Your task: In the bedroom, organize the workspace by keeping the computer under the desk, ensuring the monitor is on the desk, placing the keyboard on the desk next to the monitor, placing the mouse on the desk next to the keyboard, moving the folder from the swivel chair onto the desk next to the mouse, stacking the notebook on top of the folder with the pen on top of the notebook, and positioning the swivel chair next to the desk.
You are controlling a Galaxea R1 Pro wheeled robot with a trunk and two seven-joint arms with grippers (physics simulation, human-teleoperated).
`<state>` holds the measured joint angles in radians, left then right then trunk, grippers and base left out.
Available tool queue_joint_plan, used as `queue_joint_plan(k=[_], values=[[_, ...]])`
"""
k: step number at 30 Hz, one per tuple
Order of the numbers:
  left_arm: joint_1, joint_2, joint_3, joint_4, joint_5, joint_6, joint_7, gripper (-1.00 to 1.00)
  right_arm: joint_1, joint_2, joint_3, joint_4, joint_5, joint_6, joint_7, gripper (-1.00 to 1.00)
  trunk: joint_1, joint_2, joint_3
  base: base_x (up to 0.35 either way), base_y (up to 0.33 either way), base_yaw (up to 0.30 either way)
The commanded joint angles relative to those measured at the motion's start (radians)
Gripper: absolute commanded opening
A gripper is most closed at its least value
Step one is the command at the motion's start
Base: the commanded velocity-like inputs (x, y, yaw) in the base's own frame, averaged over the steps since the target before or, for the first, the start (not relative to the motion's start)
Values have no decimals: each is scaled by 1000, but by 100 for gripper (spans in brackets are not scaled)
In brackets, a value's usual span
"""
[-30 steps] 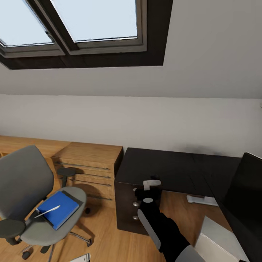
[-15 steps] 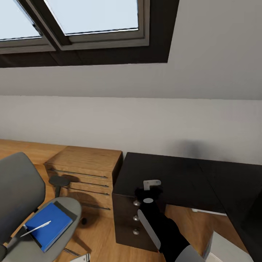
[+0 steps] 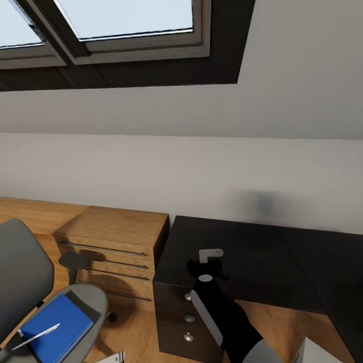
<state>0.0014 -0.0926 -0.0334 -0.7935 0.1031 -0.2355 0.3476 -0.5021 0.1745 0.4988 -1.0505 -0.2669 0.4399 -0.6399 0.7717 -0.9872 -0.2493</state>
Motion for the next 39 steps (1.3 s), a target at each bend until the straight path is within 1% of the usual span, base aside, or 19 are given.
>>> queue_joint_plan(k=[1,7,11,12,15,16,17,22,25,26,28,31,32,35,36,38,39], values=[[0,1,-4,-1,10,-4,4,100,-1,0,2,0,-6,0,-7,100,0,-1,-1,44,0,0],[0,1,-4,-1,9,-5,3,100,-1,0,-1,13,-6,-14,-7,100,0,-1,-1,86,0,0],[0,0,-5,-1,9,-5,2,100,-1,0,-5,66,-6,-34,-6,100,0,-1,-1,247,0,0],[0,1,-5,-1,9,-5,2,100,-3,0,-6,82,-5,-51,-6,100,0,-1,-1,94,0,0],[0,1,-5,-1,9,-5,2,100,-3,0,-7,92,-5,-59,-5,100,0,-1,-1,58,0,0],[0,1,-5,-1,9,-5,3,100,-5,-18,-8,105,-6,-64,-5,100,0,-1,-1,16,0,0],[0,1,-5,-1,9,-5,2,100,-6,-26,-9,114,-8,-68,-4,100,0,-1,-1,10,0,0],[0,0,-5,-1,9,-5,0,100,-16,-44,-11,154,-10,-106,-2,100,0,-1,-1,5,0,0],[0,0,-5,-1,9,-5,0,100,-38,-54,-14,190,-11,-127,-2,100,0,-1,-1,1,0,0],[0,0,-5,-1,9,-5,-1,100,-69,-63,-22,252,-14,-146,14,100,0,-1,-1,0,0,0],[0,0,-5,-1,9,-5,-1,100,-79,-65,-24,269,-14,-159,29,100,0,-1,-1,0,0,0],[0,0,-5,-1,9,-5,-1,100,-94,-75,-27,305,-14,-187,69,100,0,-1,-1,0,0,0],[0,0,-5,-1,9,-6,-1,100,-103,-79,-28,327,-14,-200,92,100,0,-1,-1,0,0,0],[0,0,-5,-1,9,-5,-1,100,-122,-83,-29,370,-14,-222,127,100,0,-1,-1,0,0,0],[0,0,-5,-1,9,-5,-1,100,-137,-86,-29,404,-14,-241,146,100,0,-1,-1,0,0,0],[0,0,-5,-1,9,-6,0,100,-153,-88,-29,441,-14,-262,161,100,0,-1,-1,22,0,0],[0,-1,-5,-1,9,-6,0,100,-169,-90,-29,480,-15,-283,174,100,0,-1,-1,97,0,0]])
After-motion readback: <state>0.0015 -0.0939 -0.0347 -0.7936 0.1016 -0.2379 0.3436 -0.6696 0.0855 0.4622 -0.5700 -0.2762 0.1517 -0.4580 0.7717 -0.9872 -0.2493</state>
